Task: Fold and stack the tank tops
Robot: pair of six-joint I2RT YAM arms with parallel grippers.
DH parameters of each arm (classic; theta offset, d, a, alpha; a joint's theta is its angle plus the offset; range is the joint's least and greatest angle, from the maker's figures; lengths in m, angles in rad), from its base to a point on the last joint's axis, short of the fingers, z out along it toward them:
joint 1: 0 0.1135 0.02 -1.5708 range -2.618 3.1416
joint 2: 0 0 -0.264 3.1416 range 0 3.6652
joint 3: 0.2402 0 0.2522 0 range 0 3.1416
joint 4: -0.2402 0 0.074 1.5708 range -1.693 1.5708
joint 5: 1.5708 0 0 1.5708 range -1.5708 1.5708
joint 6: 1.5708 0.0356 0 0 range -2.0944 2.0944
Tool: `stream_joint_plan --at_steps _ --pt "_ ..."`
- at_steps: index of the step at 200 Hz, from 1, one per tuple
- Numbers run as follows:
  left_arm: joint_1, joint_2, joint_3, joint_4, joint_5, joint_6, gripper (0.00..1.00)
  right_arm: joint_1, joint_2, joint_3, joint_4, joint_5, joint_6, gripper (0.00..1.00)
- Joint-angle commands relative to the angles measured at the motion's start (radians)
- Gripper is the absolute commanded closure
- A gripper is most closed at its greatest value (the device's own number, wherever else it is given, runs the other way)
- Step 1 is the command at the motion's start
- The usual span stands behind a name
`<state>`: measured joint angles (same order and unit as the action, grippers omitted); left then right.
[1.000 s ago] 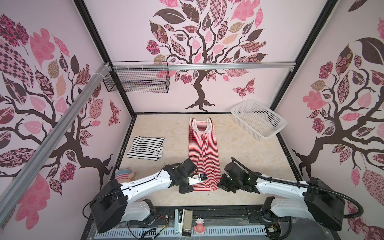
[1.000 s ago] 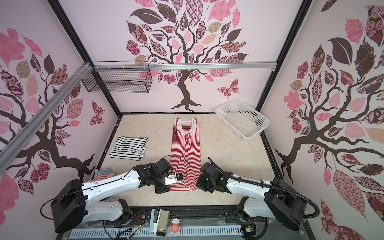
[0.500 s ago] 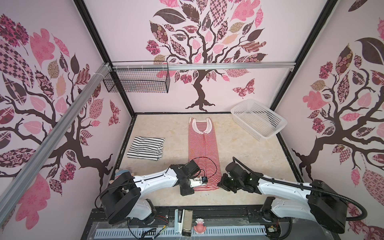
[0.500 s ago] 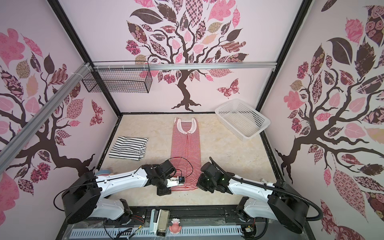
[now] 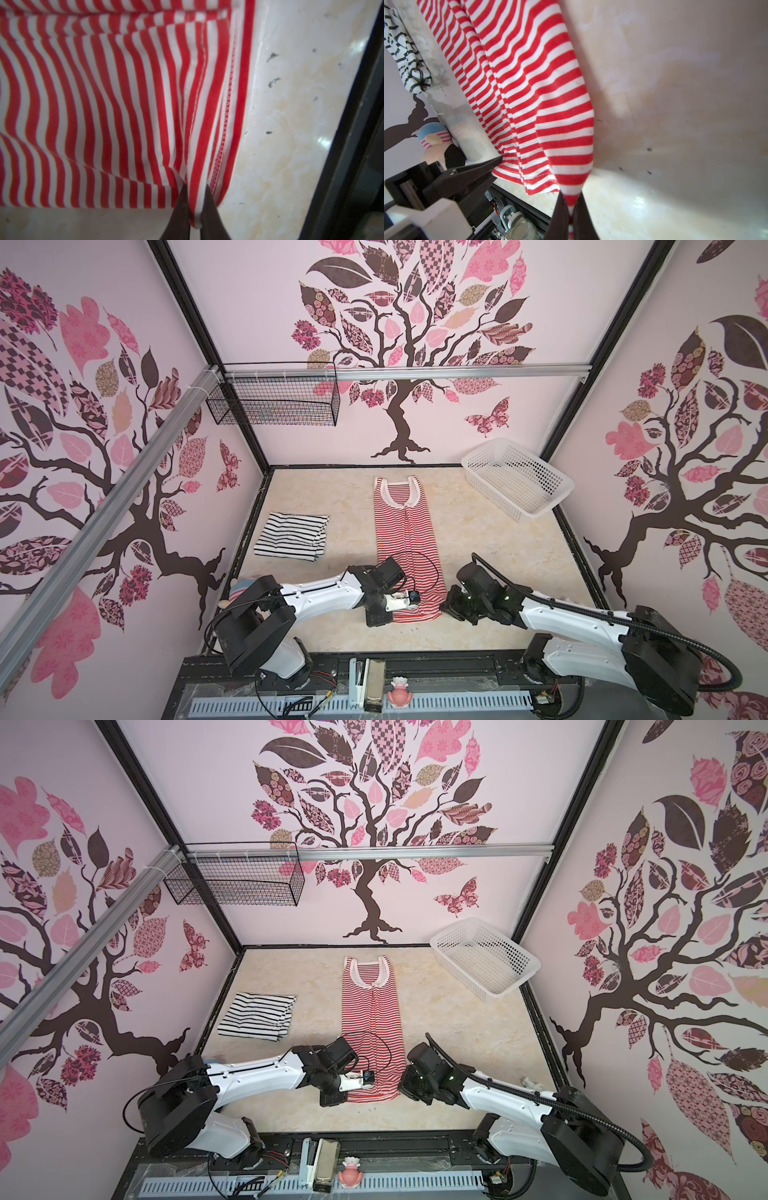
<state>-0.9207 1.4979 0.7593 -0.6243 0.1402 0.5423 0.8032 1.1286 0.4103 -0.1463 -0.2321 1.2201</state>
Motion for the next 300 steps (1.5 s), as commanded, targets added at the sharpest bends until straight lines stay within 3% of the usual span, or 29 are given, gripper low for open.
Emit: stream_joint_plan --at_steps 1,85,134,153,167,194,254,300 --pt "-0.003 0.013 0.030 -0.025 0.046 -0.004 1.00 -0.032 -0.061 -0.005 -0.049 0.000 -0.037 1.00" --pt "-0.006 -0.036 0.282 -0.352 0.407 0.072 1.00 -0.068 -0.343 0.099 -0.420 0.054 -0.134 1.00" --pt "-0.004 -0.077 0.435 -0.530 0.501 0.129 1.00 -0.068 -0.423 0.269 -0.556 0.083 -0.182 0.97" --pt "0.025 -0.078 0.475 -0.538 0.500 0.122 1.00 -0.073 -0.346 0.373 -0.572 0.075 -0.233 0.97" --pt "0.095 -0.070 0.497 -0.512 0.521 0.114 1.00 -0.082 -0.281 0.434 -0.551 0.063 -0.275 0.97" --pt "0.215 -0.008 0.564 -0.490 0.503 0.133 1.00 -0.182 -0.129 0.515 -0.506 -0.013 -0.373 0.97" --pt "0.427 0.282 0.737 -0.530 0.539 0.233 1.00 -0.418 0.254 0.596 -0.231 -0.304 -0.503 0.98" --pt "0.512 0.471 0.805 -0.538 0.529 0.274 1.00 -0.436 0.545 0.729 -0.172 -0.344 -0.555 0.98"
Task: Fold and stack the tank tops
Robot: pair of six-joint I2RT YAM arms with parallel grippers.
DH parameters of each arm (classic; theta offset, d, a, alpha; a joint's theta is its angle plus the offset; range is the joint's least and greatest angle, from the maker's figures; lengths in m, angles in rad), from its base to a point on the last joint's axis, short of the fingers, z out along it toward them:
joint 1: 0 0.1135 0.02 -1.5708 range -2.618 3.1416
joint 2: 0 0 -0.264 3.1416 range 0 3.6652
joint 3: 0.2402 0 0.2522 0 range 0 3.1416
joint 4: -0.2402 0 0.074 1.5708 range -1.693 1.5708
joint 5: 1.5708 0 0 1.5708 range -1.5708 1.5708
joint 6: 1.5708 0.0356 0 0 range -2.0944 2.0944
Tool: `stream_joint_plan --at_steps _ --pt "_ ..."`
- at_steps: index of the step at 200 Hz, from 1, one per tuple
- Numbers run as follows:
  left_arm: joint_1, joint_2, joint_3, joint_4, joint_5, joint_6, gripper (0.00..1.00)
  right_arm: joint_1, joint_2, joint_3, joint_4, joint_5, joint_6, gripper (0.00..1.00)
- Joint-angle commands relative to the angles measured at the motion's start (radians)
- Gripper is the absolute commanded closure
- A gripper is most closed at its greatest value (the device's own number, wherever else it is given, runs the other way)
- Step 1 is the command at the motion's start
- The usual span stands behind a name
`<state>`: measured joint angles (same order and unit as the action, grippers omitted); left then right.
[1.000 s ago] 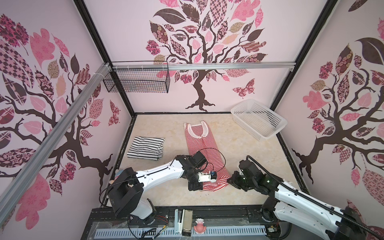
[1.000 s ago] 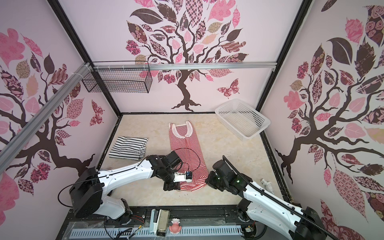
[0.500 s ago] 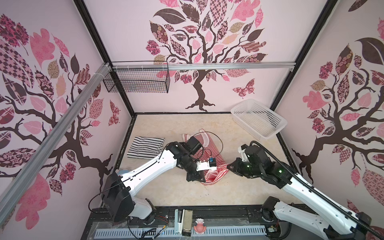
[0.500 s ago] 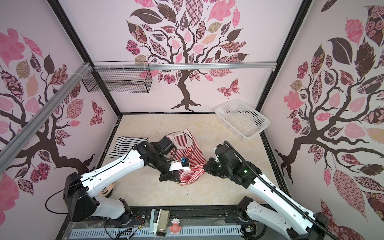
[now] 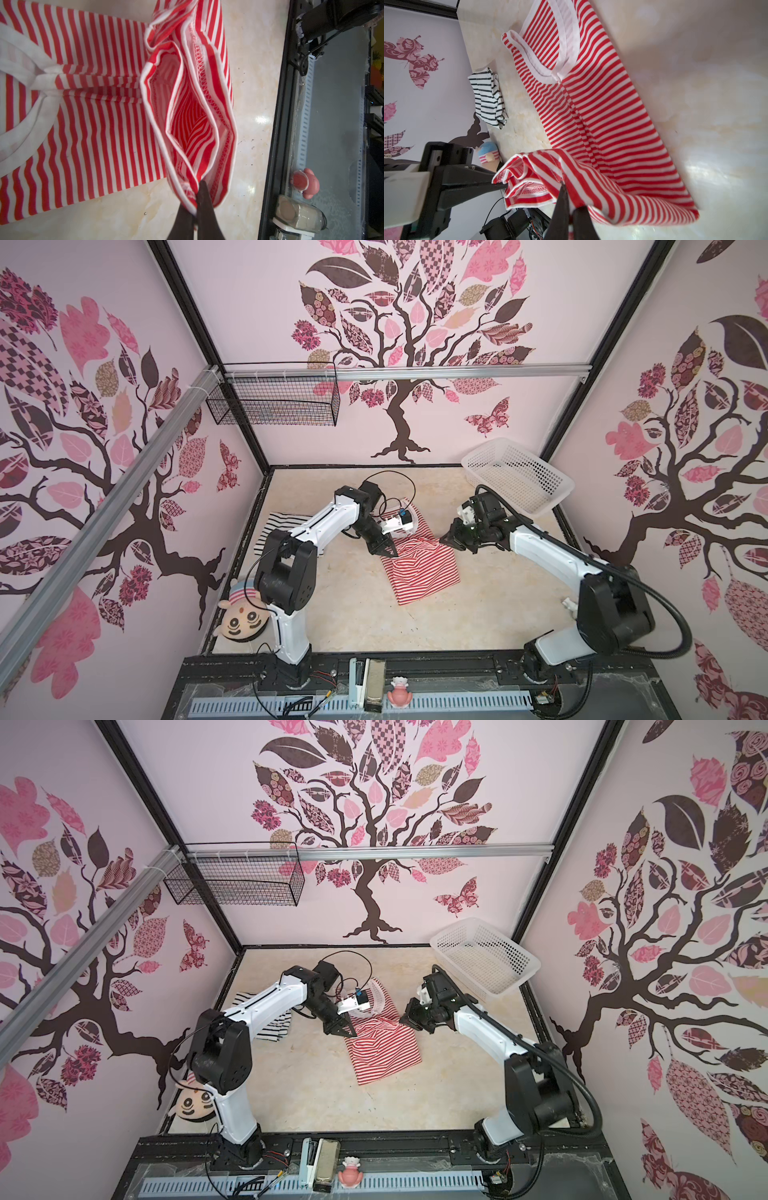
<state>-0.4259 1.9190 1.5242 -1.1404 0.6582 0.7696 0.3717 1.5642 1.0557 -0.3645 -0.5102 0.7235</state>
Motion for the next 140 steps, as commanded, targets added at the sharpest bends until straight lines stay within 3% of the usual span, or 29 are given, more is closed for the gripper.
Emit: stream_joint_plan --at_steps 1,30,76,88,119,140 --pt "0.018 0.053 0.040 -0.020 0.010 0.046 1.00 -0.005 0.115 0.087 0.045 -0.066 -0.060 0.98" --pt "0.042 0.105 0.039 0.047 -0.026 0.011 1.00 -0.026 0.284 0.189 0.007 -0.099 -0.105 0.98" --pt "0.071 0.141 0.039 0.160 -0.057 -0.068 1.00 -0.036 0.411 0.269 0.023 -0.099 -0.110 0.96" --pt "0.076 0.147 0.037 0.199 -0.078 -0.105 0.94 -0.039 0.433 0.289 0.022 -0.099 -0.113 0.95" --pt "0.093 0.139 0.021 0.284 -0.133 -0.188 0.78 -0.056 0.467 0.345 0.016 -0.120 -0.137 0.69" --pt "0.104 0.083 -0.023 0.387 -0.192 -0.262 0.73 -0.063 0.440 0.360 0.012 -0.116 -0.153 0.60"
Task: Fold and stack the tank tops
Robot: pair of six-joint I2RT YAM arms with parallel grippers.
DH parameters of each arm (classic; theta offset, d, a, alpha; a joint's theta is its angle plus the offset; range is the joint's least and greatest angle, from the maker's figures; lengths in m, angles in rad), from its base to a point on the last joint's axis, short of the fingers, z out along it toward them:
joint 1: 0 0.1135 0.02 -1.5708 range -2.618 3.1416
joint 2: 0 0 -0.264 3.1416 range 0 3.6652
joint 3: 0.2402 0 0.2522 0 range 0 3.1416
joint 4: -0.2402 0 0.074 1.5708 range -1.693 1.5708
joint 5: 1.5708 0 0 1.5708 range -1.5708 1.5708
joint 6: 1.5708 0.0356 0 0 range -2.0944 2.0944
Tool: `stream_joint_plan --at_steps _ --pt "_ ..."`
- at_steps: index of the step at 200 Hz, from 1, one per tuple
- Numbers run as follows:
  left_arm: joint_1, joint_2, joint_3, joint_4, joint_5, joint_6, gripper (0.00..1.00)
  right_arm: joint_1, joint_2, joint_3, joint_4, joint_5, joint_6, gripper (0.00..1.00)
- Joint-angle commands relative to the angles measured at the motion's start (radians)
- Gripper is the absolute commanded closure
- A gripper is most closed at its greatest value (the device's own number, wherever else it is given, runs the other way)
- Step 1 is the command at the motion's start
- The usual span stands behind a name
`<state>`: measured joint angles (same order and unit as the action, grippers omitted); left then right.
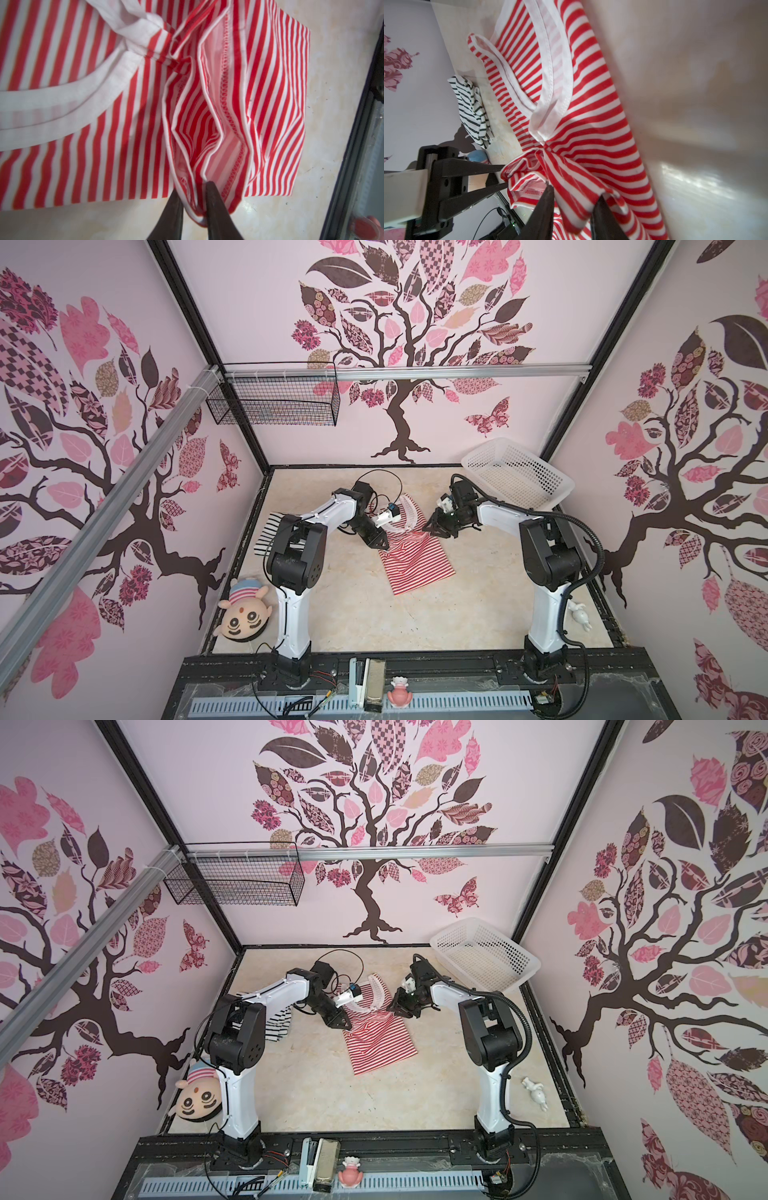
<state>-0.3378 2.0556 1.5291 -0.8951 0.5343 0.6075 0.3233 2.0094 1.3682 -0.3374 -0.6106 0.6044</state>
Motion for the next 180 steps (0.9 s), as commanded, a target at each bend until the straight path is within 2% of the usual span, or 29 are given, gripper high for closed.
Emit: stream_joint_plan --at_steps 1,25,41,69,88,111,142,180 --pt "0.017 -0.057 -0.031 0.149 -0.072 -0.104 0.73 -0.015 -0.007 0.047 -0.015 -0.015 -0.034 0.60" --pt "0.020 -0.147 -0.086 0.261 -0.158 -0.180 0.72 -0.015 -0.075 0.004 -0.009 -0.005 -0.036 0.59" --pt "0.022 -0.205 -0.118 0.265 -0.125 -0.183 0.71 -0.013 -0.136 -0.072 0.031 -0.007 -0.012 0.60" --pt "-0.012 -0.251 -0.140 0.184 -0.055 -0.152 0.72 0.004 -0.203 -0.184 0.074 -0.003 0.015 0.73" --pt "-0.056 -0.243 -0.156 0.126 -0.020 -0.112 0.76 0.030 -0.218 -0.231 0.093 0.005 0.023 0.82" --pt "-0.105 -0.208 -0.178 0.125 -0.029 -0.086 0.80 0.052 -0.236 -0.286 0.109 0.020 0.039 0.87" --pt "-0.109 -0.129 -0.158 0.167 -0.103 -0.102 0.80 0.084 -0.308 -0.393 0.150 0.047 0.072 0.85" --pt "-0.091 -0.083 -0.133 0.234 -0.221 -0.145 0.78 0.101 -0.370 -0.498 0.148 0.093 0.088 0.70"
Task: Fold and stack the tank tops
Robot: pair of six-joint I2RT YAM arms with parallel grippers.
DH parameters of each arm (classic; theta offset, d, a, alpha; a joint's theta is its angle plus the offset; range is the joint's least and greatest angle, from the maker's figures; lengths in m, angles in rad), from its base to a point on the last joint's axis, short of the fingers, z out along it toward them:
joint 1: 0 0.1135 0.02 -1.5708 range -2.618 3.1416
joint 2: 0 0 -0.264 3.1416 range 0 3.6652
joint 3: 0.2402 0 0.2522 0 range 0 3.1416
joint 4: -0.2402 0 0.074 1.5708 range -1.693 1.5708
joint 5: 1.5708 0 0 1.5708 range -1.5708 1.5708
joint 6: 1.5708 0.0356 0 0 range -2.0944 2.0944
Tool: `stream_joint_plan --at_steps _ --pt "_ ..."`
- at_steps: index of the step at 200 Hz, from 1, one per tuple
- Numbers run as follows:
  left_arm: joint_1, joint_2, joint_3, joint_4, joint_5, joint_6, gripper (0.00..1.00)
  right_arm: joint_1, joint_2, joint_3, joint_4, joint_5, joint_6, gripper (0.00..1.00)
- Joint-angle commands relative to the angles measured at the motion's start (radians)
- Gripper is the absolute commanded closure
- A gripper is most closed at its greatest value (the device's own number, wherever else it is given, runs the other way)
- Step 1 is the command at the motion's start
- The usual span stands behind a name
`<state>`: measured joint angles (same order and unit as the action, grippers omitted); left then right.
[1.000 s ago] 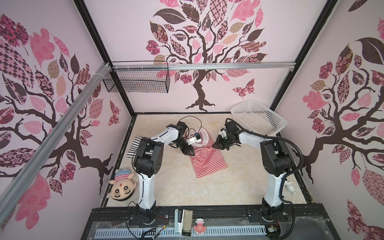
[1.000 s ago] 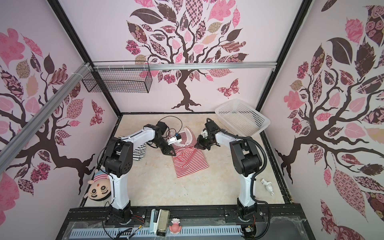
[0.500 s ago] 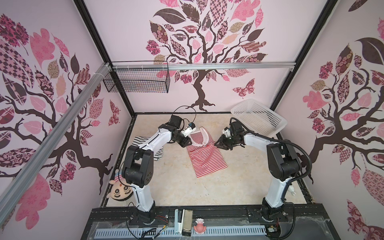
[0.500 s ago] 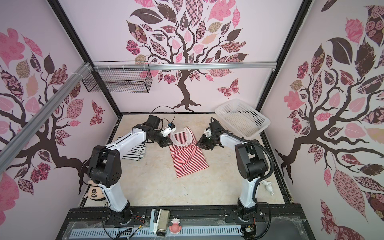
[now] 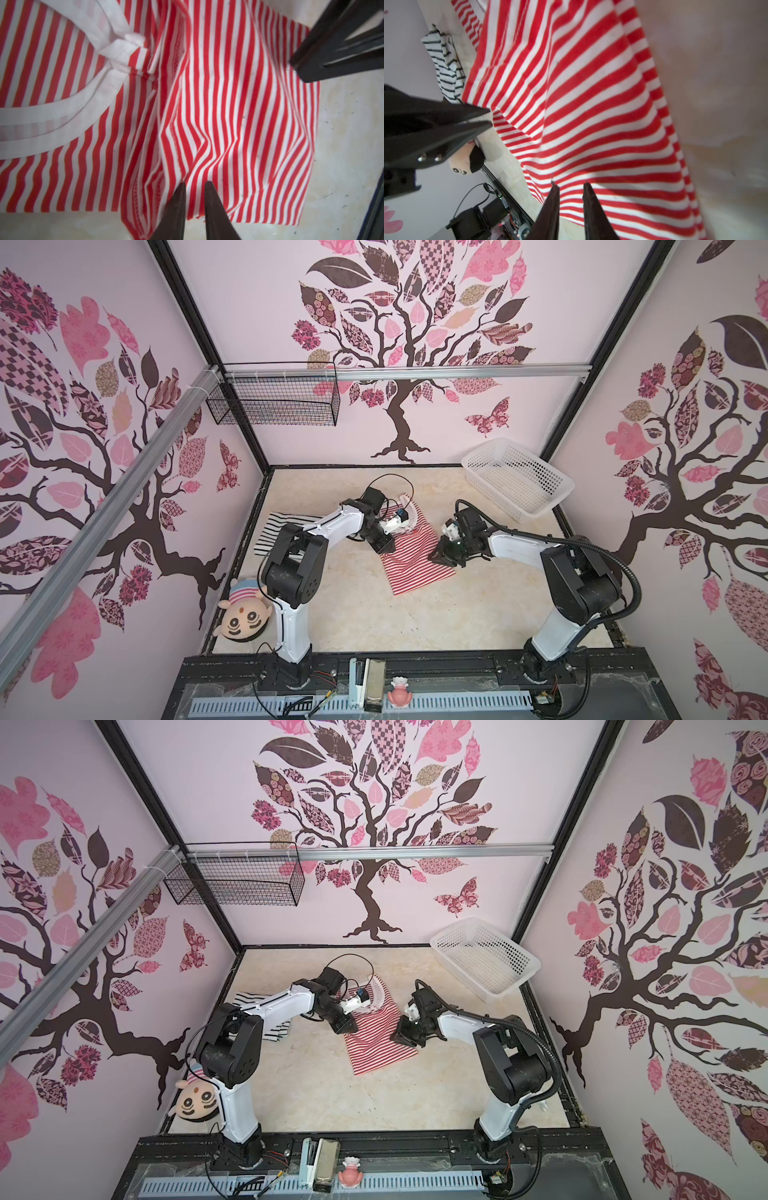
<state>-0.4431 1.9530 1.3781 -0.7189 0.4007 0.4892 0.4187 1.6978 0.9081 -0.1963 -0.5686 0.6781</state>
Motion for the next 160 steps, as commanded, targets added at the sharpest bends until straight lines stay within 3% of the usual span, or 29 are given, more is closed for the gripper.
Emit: stream_joint_plan --at_steps 1,102,149,160 --pt "0.015 0.020 0.020 0.059 -0.091 -0.028 0.78 0.006 -0.059 -0.040 0.006 0.053 0.014 0.70" --pt "0.024 0.148 0.083 0.060 -0.330 -0.019 0.77 0.006 -0.089 -0.215 0.007 0.128 0.006 0.68" --pt "0.024 -0.079 -0.046 0.097 -0.276 -0.031 0.72 0.008 -0.240 -0.185 -0.046 0.100 0.002 0.53" --pt "0.013 -0.139 -0.075 0.090 -0.258 -0.038 0.62 0.008 -0.277 -0.175 -0.077 0.113 0.004 0.49"
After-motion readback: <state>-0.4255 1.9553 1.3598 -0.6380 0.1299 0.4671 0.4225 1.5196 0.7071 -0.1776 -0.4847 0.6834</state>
